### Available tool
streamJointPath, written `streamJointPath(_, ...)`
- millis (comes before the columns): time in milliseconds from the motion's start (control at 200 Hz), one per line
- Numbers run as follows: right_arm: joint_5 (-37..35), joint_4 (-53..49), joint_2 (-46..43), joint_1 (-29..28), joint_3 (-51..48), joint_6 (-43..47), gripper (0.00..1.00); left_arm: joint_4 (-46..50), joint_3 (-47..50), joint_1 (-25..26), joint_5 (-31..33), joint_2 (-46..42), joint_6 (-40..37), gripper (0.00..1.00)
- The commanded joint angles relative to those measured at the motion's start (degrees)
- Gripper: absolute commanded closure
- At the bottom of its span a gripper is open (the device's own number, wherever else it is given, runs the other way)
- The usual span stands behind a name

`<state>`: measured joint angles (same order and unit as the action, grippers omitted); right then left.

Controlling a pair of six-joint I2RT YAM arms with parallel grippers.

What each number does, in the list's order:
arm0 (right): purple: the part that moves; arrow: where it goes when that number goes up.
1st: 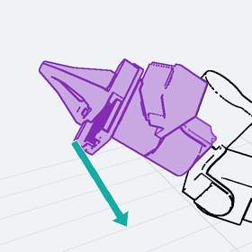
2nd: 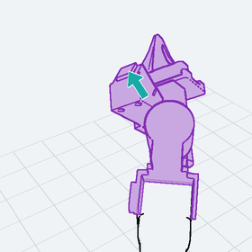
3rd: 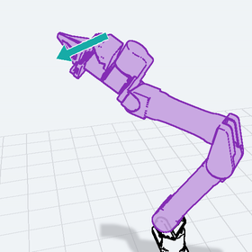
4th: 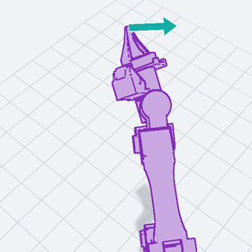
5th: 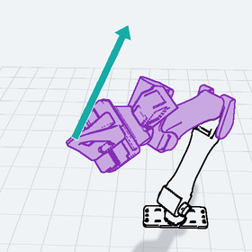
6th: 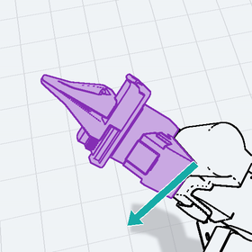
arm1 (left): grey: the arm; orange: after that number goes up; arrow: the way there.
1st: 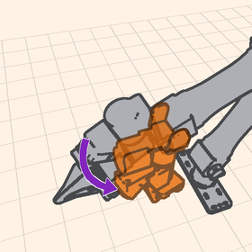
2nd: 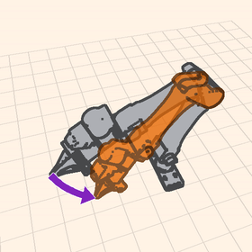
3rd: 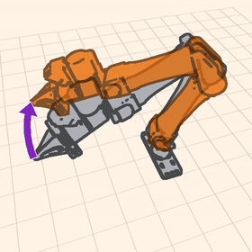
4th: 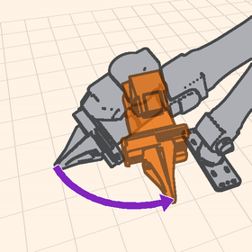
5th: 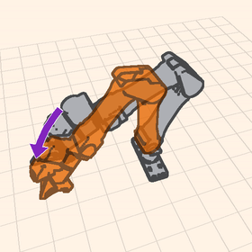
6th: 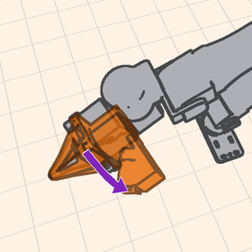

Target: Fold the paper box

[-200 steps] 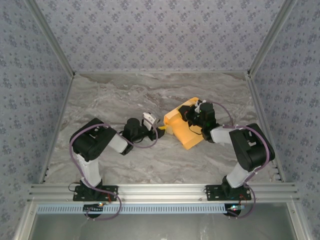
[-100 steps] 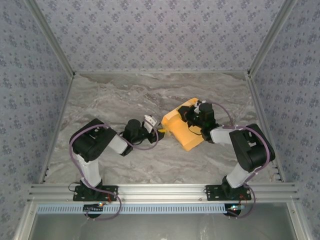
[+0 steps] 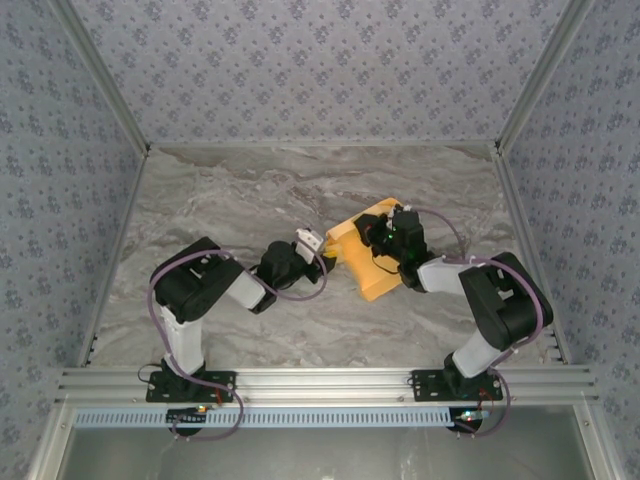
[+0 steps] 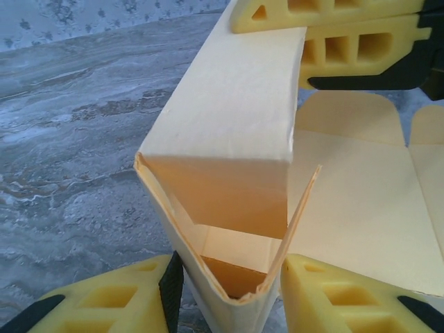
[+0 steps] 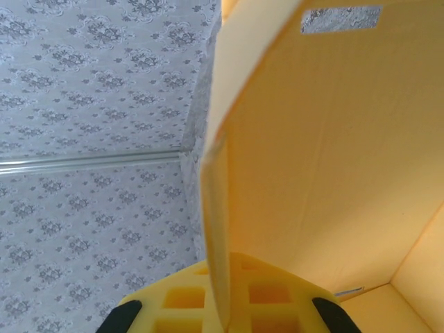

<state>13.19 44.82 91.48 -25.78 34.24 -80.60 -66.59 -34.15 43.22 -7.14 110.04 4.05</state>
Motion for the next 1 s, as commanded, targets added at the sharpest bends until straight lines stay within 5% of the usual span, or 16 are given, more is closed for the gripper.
streamJointPath(0,-2.1,-3.5,-1.5,-3.5,-1.6,-0.8,0.98,0.5,-2.6,1.3,8.6,0.6,0.8,0.62)
streamJointPath(365,-8.7,-7.2,-5.6,-5.9,-4.1,-2.9,0.96,-2.4,-2.9,2.4,9.1,1.9,4.2,0.67)
streamJointPath(725,-21.0,-5.3,-7.0,-10.9,-7.9,-8.1,0.94,-5.5,-5.5,4.5,8.5,5.1,11.2,0.57)
streamJointPath(994,-27.5,-4.9,-6.8,-14.9,-9.8,-10.6,0.88,-4.0,-6.5,4.8,14.9,5.5,13.7,0.68)
